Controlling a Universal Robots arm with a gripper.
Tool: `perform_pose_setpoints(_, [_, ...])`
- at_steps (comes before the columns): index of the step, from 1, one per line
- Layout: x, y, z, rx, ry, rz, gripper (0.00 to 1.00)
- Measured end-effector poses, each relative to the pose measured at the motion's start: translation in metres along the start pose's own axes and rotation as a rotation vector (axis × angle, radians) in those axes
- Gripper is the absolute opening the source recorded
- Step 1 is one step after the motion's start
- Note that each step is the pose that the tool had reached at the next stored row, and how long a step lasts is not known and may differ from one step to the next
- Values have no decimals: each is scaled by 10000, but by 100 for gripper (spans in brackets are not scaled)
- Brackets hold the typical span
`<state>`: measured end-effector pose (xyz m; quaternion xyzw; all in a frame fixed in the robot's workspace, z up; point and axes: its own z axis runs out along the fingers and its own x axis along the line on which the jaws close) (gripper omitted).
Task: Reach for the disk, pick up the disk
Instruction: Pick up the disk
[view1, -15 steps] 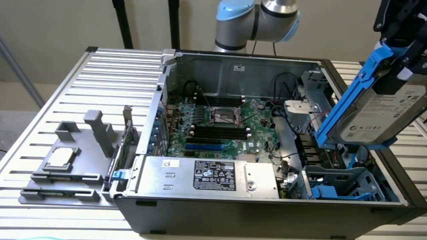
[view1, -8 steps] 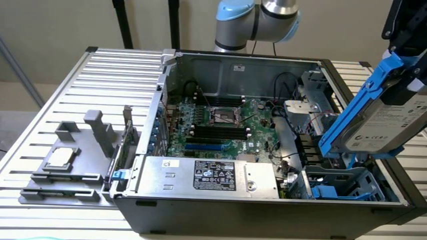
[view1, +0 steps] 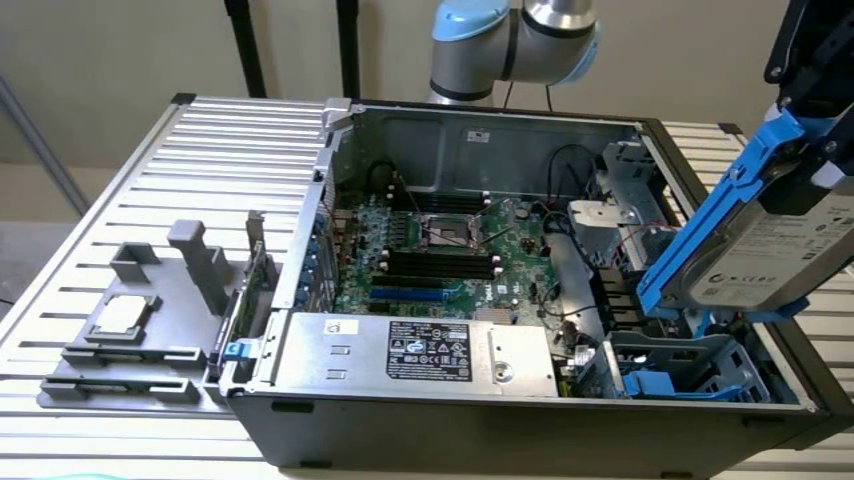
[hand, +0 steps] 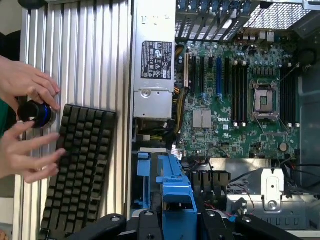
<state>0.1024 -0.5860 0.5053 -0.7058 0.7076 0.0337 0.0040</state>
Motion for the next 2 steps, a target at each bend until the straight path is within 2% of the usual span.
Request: perform_pose_setpoints(2, [0, 0, 0, 0, 0, 0, 33])
